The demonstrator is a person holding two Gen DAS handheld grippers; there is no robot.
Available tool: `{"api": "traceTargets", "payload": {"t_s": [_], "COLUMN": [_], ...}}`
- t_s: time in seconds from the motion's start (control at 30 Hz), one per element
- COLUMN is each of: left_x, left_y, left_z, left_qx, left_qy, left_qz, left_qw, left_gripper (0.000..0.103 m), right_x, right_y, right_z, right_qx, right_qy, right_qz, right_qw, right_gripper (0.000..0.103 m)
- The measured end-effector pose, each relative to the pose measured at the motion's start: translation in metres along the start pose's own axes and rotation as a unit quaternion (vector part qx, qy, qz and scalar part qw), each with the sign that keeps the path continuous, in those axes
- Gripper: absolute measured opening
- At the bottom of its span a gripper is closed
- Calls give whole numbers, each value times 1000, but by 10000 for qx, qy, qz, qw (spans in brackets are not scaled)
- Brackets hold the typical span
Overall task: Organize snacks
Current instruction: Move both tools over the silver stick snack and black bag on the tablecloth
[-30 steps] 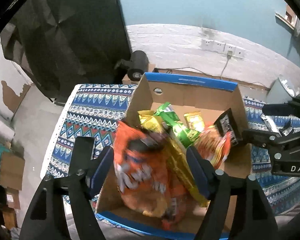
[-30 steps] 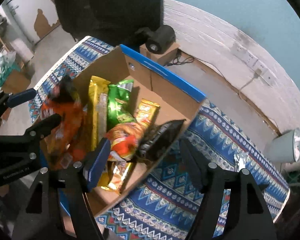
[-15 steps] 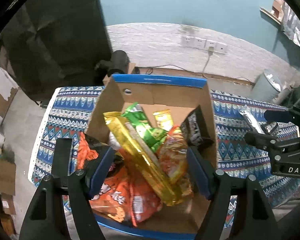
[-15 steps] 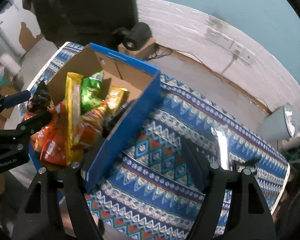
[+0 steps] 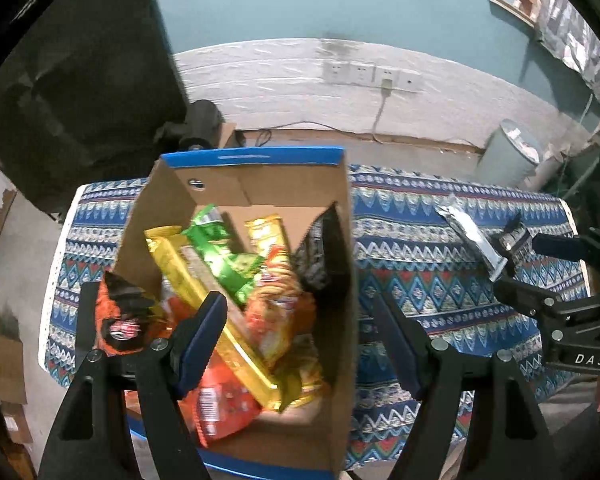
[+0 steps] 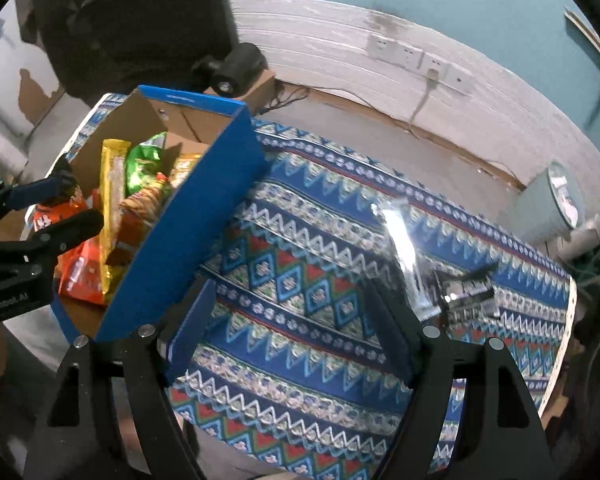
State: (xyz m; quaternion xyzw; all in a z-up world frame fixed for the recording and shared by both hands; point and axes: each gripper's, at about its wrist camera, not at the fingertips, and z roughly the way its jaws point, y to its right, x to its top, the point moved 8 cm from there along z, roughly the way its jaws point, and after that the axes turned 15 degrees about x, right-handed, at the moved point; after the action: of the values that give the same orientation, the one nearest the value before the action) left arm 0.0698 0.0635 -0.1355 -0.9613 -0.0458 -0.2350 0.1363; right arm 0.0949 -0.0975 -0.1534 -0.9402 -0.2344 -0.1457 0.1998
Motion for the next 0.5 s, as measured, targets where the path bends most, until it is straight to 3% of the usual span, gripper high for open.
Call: {"api": "traceTargets", "payload": {"t_s": [0.5], "left_x": [1], "left_y": [77], "left_z": [-7], "left_qx": [-69], "left_qy": [80], "left_qz": [665], "left_qw": [9977], "left_gripper": [77], "right_x": [-37], "right_y": [67], "right_z": [-26], "right_qx": [-223], "right_qy": [167], "right_qz": [616], "right_qw": [9977], "right_gripper": [77]}}
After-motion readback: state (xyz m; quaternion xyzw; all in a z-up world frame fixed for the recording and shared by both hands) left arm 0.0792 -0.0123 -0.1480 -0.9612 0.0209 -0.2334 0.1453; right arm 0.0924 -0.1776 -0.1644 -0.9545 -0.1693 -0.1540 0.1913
